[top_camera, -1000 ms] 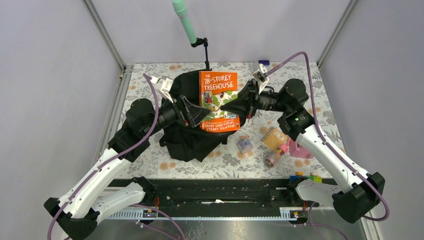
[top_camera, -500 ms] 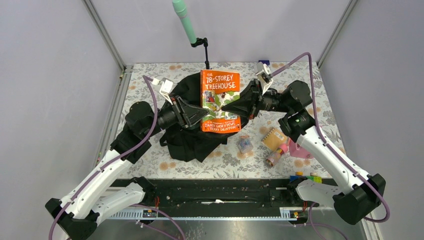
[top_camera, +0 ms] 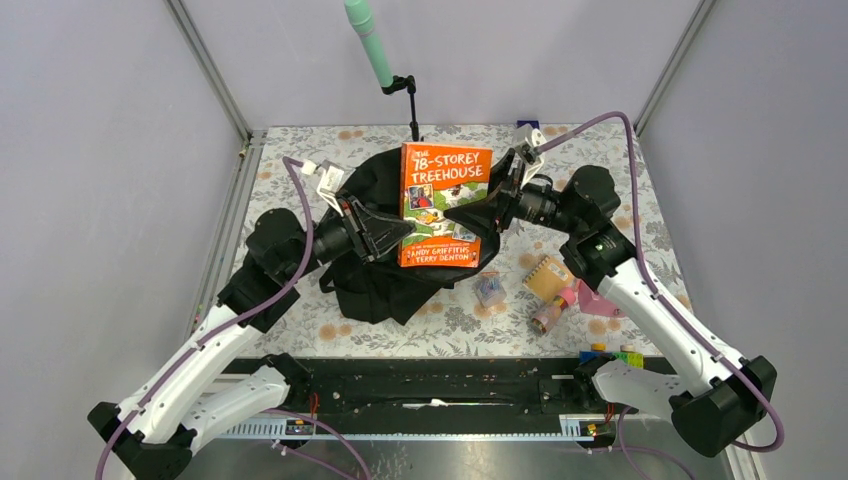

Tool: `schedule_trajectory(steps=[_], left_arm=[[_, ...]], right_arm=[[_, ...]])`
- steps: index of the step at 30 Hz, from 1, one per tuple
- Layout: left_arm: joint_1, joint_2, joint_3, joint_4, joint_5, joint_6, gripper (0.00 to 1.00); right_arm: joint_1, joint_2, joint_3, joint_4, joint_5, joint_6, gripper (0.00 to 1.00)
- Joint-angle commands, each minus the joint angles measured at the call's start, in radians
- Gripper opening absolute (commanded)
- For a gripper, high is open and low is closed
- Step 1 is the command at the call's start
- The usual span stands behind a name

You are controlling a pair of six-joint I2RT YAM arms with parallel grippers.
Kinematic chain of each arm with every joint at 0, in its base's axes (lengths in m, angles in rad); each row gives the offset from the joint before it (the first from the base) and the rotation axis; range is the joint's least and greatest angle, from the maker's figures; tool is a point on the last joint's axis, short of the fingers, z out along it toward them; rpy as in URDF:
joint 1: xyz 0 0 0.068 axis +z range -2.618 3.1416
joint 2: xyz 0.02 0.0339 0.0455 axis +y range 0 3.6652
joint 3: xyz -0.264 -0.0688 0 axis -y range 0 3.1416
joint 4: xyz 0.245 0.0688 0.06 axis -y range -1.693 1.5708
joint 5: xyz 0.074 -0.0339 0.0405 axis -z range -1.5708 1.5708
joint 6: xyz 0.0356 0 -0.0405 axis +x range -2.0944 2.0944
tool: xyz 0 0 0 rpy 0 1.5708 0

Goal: Pack the student bag
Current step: Pick up the book from the center of the board.

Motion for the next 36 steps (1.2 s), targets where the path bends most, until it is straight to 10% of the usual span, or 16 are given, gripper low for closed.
schedule_trajectory(steps=[1,9,36], left_arm=[[-0.005,-0.034,-0.008,0.114,0.057,0.053,0.0],[-0.005,-0.055,-0.043,0.165,0.043,0.069,0.0],[-0.005,-0.068,-0.075,0.367,0.13,0.11,0.0]], right_arm=[[0.001,-0.027,-0.021,-0.039,0.144,-0.054,0.74],[-0.029,0.027,-0.023,-0.07,0.165,-0.006,1.0],[-0.078,0.27,0.028,0.601,-0.368,0.56,0.91]])
